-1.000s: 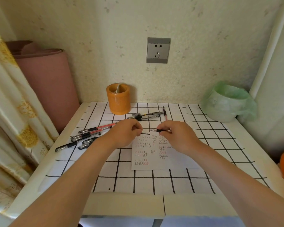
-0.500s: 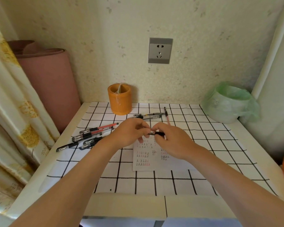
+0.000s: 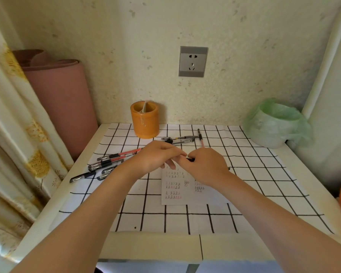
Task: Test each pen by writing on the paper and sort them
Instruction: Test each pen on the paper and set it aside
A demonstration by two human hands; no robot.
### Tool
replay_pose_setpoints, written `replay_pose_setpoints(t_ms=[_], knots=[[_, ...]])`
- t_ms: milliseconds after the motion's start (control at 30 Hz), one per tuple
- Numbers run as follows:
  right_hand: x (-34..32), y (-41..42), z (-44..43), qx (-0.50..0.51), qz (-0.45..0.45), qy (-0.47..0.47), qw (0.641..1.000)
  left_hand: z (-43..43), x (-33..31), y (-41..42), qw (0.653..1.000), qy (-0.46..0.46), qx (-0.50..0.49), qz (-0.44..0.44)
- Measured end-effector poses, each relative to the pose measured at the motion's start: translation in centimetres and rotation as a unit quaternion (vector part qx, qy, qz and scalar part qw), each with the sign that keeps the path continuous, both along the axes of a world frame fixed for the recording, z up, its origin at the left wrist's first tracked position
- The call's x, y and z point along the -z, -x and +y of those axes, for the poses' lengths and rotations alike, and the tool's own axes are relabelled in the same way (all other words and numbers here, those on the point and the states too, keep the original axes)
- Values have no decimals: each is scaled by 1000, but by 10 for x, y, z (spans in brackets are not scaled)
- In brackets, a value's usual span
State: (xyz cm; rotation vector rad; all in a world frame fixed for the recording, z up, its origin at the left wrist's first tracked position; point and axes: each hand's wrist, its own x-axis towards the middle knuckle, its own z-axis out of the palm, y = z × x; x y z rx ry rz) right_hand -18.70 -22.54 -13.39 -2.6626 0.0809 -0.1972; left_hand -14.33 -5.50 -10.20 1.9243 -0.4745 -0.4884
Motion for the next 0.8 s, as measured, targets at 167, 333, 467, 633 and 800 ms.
replay_pose_setpoints(t_ms=[167, 333, 467, 633, 800], knots=[[1, -2, 7, -39, -1, -27, 999, 4, 1, -3, 999, -13, -23, -22], [-1, -8, -7, -81, 27, -139, 987, 6, 7, -12, 991, 12, -111, -73], [-8, -10, -29, -62, 8, -75, 995, 7, 8, -19, 975, 30, -190, -109], [-4, -15, -48, -50, 9, -80, 996, -1, 19, -20, 983, -28, -137, -116], [9, -34, -70, 106, -71, -58, 990, -7, 42, -19, 946, -238, 11, -220]])
